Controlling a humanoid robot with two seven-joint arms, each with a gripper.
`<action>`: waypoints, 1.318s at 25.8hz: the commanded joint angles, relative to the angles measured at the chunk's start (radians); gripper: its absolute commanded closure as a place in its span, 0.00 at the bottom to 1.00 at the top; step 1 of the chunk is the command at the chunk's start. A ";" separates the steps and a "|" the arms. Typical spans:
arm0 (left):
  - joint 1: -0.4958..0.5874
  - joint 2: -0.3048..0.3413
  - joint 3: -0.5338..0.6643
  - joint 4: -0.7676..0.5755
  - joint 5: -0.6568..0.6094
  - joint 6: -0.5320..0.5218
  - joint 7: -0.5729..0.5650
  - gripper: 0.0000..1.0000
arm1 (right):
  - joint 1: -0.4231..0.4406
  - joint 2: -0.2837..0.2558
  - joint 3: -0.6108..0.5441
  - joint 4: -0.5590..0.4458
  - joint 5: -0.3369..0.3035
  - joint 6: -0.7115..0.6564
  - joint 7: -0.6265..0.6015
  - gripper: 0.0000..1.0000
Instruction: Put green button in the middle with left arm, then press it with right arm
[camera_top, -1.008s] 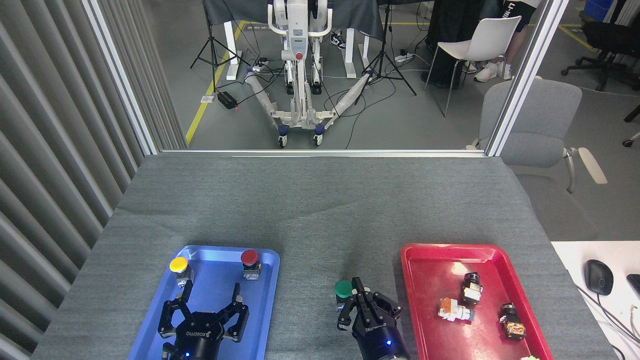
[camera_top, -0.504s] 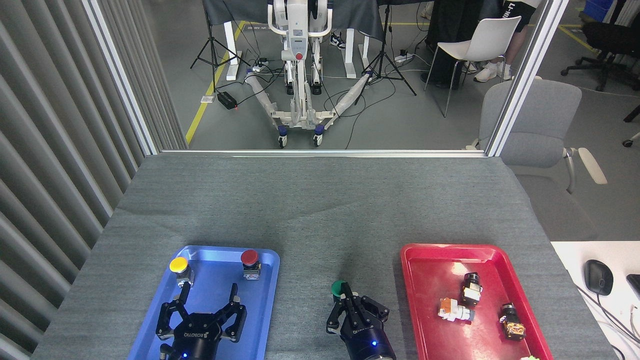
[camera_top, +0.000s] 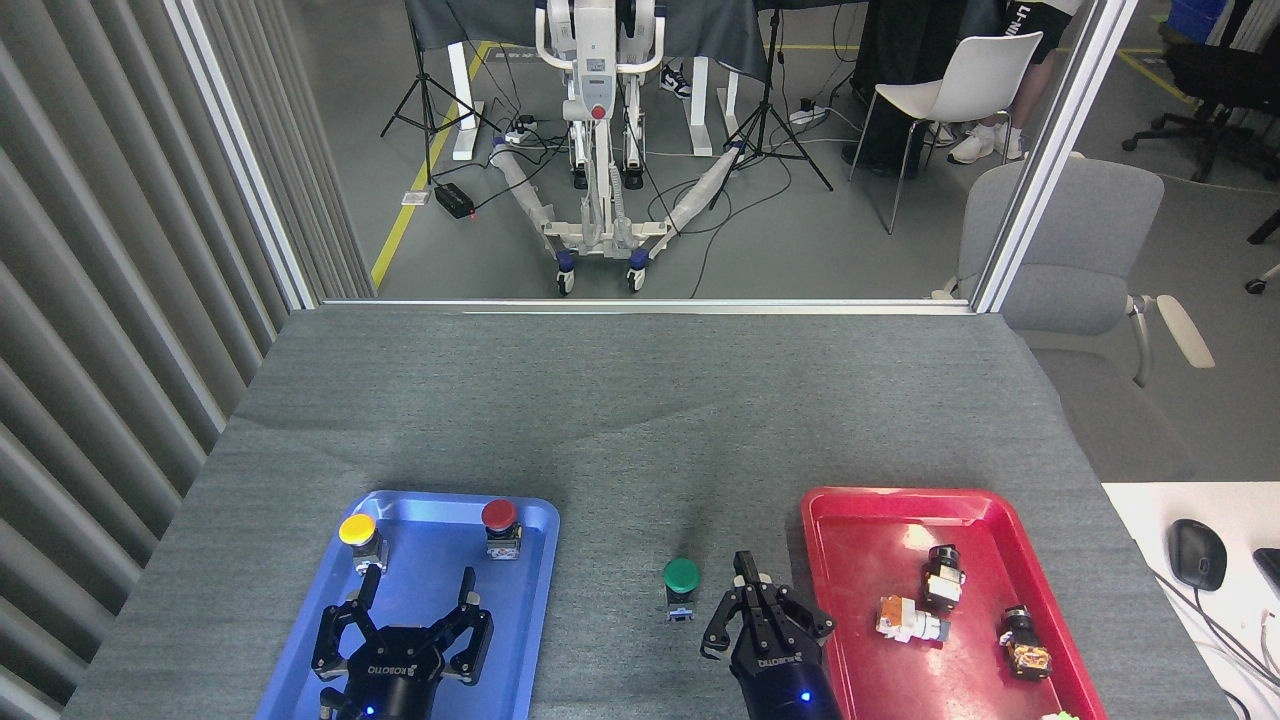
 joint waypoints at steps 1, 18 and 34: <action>0.000 0.000 0.000 0.001 0.000 0.001 0.000 0.00 | 0.085 -0.031 -0.090 -0.110 -0.003 -0.010 -0.023 0.01; 0.002 -0.002 0.000 -0.004 0.000 0.012 0.001 0.00 | 0.249 -0.125 -0.262 -0.276 -0.006 -0.095 -0.021 0.00; 0.002 -0.002 0.011 -0.007 0.000 0.009 -0.002 0.00 | 0.263 -0.128 -0.263 -0.299 -0.006 -0.095 -0.019 0.00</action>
